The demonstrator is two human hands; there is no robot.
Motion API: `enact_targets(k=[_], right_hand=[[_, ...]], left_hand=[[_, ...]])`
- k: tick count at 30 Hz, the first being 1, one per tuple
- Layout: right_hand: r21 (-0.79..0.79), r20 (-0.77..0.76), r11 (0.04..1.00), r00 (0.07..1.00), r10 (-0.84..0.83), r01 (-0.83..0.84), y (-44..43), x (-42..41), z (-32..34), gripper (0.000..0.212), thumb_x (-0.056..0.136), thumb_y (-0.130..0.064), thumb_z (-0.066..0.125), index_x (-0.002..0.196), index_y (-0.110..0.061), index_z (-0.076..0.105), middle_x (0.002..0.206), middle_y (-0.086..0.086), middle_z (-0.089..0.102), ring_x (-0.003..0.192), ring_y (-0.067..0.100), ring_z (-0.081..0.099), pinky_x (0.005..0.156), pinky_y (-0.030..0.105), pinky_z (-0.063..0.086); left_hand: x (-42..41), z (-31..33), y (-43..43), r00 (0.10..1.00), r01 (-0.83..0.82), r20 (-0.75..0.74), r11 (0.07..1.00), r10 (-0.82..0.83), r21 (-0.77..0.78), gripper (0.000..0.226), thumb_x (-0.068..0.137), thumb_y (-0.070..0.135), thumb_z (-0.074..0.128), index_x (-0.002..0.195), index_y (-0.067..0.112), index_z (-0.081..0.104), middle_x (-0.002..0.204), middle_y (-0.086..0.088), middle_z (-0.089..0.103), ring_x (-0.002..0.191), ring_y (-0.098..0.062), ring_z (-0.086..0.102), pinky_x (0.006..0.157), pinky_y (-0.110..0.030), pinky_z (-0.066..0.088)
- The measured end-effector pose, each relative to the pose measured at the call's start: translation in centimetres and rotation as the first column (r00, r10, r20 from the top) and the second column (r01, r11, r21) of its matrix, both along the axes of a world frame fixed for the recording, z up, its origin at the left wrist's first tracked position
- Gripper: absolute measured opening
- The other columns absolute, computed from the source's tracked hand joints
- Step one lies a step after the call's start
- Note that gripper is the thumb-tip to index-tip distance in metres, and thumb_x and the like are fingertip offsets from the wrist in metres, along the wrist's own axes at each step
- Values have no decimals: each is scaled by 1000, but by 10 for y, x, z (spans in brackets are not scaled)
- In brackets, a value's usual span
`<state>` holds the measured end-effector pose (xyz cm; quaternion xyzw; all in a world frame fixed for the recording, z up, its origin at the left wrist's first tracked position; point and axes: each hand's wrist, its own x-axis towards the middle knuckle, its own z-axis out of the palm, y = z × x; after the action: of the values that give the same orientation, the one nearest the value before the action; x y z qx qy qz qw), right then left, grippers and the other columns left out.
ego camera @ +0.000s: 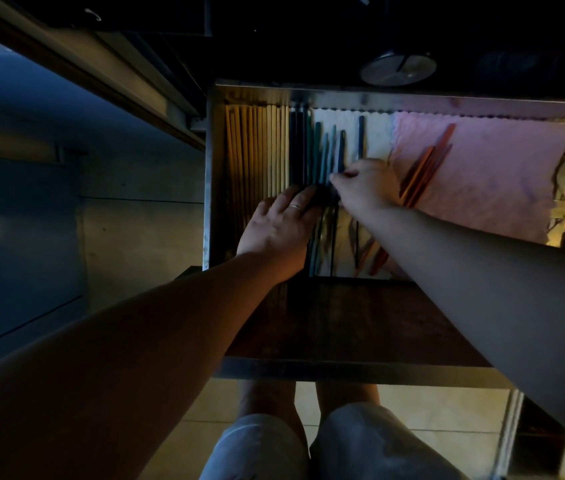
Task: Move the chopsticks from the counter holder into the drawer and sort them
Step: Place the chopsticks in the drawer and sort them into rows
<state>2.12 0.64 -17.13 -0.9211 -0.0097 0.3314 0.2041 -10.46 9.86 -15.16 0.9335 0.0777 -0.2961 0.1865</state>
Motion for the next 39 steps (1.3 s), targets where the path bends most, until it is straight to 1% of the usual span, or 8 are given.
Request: enact_targets(k=[2,6,13,20,24,31,34,39], right_hand=[[-19,53,999,998,34,-33,-8,2,0,26,87,-31,62,102,-11,70,107,7,71,103,23,65,91,28,50],[-33,59,997,995,77,-75,-19,4,0,19,88,-23,63,100,-9,65,108,10,69,104,25,63,81,21,43],[-186,132,978,984,118,-92,-13,2,-11,42,87,-31,63,116,-7,48,141,22,40,136,37,35,109,44,40],[-126,59,985,990,128,-119,-14,4,-9,23,89,-27,57,96,-7,66,103,12,68,103,29,62,84,29,47],[-128,28,977,984,175,-170,-5,2,-10,24,87,-30,59,69,-14,62,74,11,63,85,28,68,71,27,42],[-61,55,998,998,21,-18,-8,-5,-7,21,87,-22,55,97,-13,71,104,8,71,111,28,58,98,29,43],[-14,6,1000,1000,-3,3,-9,-9,-2,21,90,-18,55,102,-13,71,112,4,70,111,20,60,89,18,38],[29,-18,999,1000,-16,16,-18,-12,-3,18,87,-18,55,97,-15,70,110,5,69,112,21,59,92,19,40]], left_hand=[[2,0,-3,999,39,6,999,-39,-1,78,92,12,48,155,34,7,164,7,-7,150,-24,-5,117,-50,13],[1,-5,-9,990,140,-34,990,-139,18,84,93,12,49,156,32,-2,162,7,-19,149,-27,-13,118,-52,4],[-2,-11,-8,983,181,-35,983,-180,40,84,93,16,51,156,32,-2,163,5,-17,150,-27,-12,117,-54,5],[-5,-14,-8,989,140,-43,989,-139,46,87,94,13,49,154,29,-10,160,3,-28,149,-21,-18,120,-52,1],[-3,-16,-9,988,147,-54,988,-145,44,82,95,15,48,155,25,-7,161,1,-25,149,-21,-18,120,-52,0],[-6,-18,-8,988,149,-39,988,-148,43,82,96,18,46,155,25,-10,161,3,-25,149,-21,-18,120,-52,1],[-6,-18,-8,987,151,-52,988,-149,33,83,96,19,45,154,25,-15,160,6,-26,149,-20,-19,120,-52,3],[-1,-13,-9,990,120,-81,993,-119,5,81,95,16,44,155,29,-8,162,6,-22,149,-20,-19,120,-53,1]])
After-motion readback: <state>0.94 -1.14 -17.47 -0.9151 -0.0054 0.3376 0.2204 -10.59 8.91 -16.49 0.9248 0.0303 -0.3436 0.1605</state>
